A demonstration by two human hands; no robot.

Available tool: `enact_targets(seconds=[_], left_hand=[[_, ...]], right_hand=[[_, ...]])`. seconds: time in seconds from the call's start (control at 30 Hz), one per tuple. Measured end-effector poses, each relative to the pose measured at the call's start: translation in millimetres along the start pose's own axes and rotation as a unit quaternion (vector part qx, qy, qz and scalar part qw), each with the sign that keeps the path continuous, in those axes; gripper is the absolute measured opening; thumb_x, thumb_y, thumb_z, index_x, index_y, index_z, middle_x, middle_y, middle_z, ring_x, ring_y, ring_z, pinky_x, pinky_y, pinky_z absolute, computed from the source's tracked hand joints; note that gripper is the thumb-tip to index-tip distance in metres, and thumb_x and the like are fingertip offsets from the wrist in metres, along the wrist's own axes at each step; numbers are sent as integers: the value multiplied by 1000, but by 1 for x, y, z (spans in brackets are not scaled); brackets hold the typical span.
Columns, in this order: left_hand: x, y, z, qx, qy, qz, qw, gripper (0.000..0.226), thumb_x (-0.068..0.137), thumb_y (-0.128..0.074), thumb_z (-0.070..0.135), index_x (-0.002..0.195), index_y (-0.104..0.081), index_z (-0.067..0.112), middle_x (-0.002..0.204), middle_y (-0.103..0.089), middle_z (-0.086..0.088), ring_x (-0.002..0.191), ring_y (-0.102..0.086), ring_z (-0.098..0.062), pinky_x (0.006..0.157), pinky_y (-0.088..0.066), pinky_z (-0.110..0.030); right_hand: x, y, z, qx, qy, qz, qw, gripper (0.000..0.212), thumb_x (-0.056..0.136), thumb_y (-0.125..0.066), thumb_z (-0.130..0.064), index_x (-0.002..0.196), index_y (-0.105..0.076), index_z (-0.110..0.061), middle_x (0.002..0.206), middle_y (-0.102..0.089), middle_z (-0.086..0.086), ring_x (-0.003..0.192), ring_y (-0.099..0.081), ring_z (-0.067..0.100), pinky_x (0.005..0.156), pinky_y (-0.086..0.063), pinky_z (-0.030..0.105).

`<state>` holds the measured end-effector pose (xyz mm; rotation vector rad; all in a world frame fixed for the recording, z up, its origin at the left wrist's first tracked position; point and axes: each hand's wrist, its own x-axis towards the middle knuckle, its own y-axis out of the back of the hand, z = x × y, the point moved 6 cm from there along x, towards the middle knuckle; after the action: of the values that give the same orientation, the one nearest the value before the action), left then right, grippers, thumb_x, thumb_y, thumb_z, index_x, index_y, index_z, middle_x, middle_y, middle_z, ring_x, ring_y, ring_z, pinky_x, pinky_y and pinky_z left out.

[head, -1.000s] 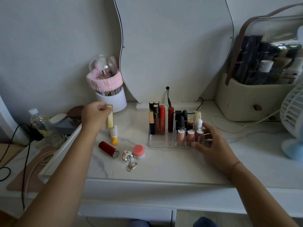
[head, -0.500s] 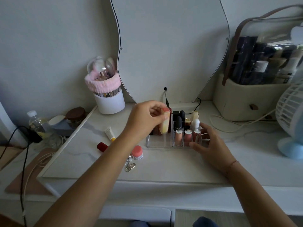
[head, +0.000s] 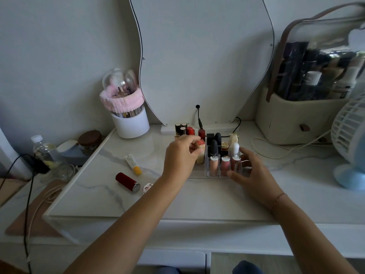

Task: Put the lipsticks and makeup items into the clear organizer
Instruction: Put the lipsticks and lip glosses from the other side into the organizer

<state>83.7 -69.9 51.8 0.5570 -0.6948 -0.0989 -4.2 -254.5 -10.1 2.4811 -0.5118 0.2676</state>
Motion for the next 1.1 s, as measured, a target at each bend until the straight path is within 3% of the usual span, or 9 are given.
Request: enact_targets(seconds=[0.43, 0.63, 0.77, 0.9, 1.0, 1.1], left_hand=[[-2, 6, 6, -1, -41, 26, 999, 17, 73, -72, 5, 89, -70, 12, 95, -60, -2, 69, -60, -13, 68, -55, -35], [1, 44, -4, 27, -39, 70, 996, 13, 73, -76, 19, 84, -70, 16, 83, -61, 3, 61, -52, -8, 62, -45, -23], [11, 97, -64, 137, 100, 93, 981, 12, 76, -69, 31, 81, -65, 20, 86, -65, -3, 74, -60, -21, 67, -45, -30], [12, 123, -139, 250, 272, -27, 929, 41, 78, -64, 43, 98, -63, 8, 105, -65, -14, 100, -59, -33, 79, -44, -36], [9, 115, -165, 259, 329, -106, 902, 52, 76, -65, 49, 100, -55, 3, 108, -62, -15, 104, -56, -34, 77, -41, -34], [11, 106, -170, 266, 338, -132, 893, 53, 70, -72, 44, 99, -56, 1, 106, -63, -17, 99, -57, -34, 72, -41, -33]], right_hand=[[1, 0, 1, -4, 3, 4, 1000, 75, 73, -74, -31, 137, -36, -24, 120, -51, 2, 99, -56, 14, 83, -45, 25], [1, 1, 3, -12, 0, 1, 1000, 76, 73, -74, -33, 138, -35, -25, 121, -52, 2, 100, -57, 16, 85, -48, 29], [1, 0, 1, -10, 0, -3, 1000, 77, 74, -74, -32, 139, -34, -24, 126, -51, 4, 104, -56, 18, 89, -49, 34], [0, 0, 0, -12, 1, -3, 1000, 76, 74, -73, -31, 139, -35, -23, 127, -51, 4, 104, -56, 18, 88, -47, 32], [0, 0, -2, -9, 1, -4, 1000, 75, 74, -74, -29, 138, -35, -23, 127, -51, 5, 103, -56, 18, 87, -48, 32], [0, 0, -3, -11, -1, -3, 1000, 76, 74, -74, -30, 139, -35, -22, 128, -51, 6, 105, -56, 19, 90, -48, 36]])
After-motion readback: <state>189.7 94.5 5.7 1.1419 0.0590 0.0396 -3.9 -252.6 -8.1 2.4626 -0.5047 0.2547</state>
